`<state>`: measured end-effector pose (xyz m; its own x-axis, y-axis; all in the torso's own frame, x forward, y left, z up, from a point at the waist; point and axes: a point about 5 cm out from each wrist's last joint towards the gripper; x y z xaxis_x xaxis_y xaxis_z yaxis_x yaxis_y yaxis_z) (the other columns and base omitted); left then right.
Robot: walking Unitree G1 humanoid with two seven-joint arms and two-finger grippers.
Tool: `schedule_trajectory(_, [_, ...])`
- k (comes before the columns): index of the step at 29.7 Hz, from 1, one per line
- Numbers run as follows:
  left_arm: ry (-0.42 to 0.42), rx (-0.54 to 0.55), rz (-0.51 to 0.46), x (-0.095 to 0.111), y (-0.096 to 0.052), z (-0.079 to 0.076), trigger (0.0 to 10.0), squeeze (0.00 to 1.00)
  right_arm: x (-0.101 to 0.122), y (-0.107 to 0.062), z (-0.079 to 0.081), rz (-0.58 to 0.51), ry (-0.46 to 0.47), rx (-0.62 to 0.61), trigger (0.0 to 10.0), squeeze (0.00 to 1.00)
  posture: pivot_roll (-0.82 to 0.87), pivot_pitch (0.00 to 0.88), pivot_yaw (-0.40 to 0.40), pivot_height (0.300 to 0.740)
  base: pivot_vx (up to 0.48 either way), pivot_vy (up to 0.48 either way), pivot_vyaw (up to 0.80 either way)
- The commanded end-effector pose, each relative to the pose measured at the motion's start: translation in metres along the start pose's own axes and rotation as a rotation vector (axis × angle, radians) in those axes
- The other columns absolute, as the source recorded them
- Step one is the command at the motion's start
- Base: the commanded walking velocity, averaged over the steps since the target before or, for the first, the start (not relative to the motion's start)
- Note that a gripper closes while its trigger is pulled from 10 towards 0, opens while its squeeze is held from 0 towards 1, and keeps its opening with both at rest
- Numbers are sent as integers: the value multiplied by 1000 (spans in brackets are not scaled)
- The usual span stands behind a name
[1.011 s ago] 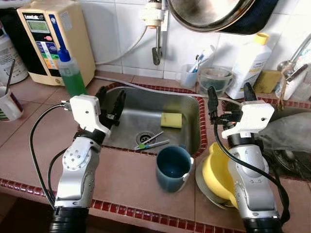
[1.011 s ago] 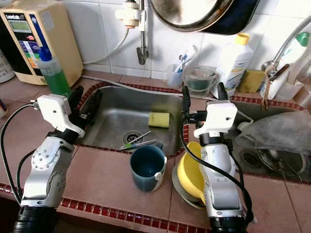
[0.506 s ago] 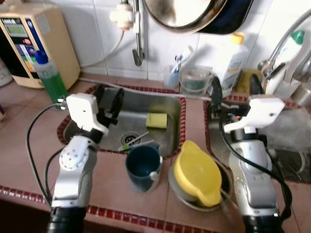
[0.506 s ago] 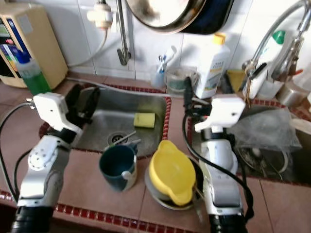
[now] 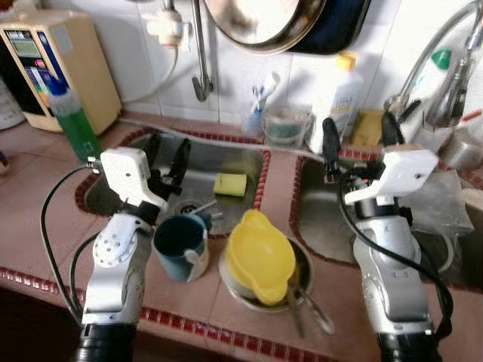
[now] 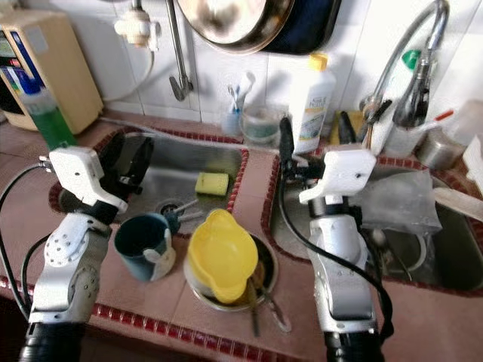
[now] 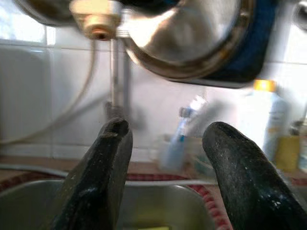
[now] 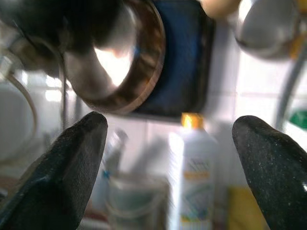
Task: Kitchen organization
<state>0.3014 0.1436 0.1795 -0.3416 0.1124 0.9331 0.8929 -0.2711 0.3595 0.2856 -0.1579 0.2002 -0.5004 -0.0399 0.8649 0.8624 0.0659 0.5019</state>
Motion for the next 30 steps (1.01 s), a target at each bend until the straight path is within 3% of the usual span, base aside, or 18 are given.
schedule_trajectory(1, [24, 20, 2, 2, -3, 7, 10000, 0, -1, -1, 1, 9, 7, 9, 10000, 0, -86, 0, 33, 740, 0, 0, 0])
schedule_trajectory(11, [34, 23, 24, 1, -8, 12, 10000, 0, -6, -10, 0, 48, -9, 16, 10000, 0, -89, 0, 40, 740, 0, 0, 0])
schedule_trajectory(30, [20, 27, 50, -1, -17, 7, 10000, 0, -5, -18, 2, 73, -1, 20, 10000, 0, -93, 5, 29, 740, -223, 0, 0])
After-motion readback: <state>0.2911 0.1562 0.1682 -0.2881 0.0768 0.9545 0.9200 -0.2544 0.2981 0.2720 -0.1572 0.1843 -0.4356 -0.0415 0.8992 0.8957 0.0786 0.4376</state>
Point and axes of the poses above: a point about 5 cm out from each wrist's last joint towards the gripper, its own y axis pointing out of the wrist towards the gripper, its own x axis along the axis of the wrist's last joint, z = x × y, and after that the axes turned 4 degrees about y, right-handed
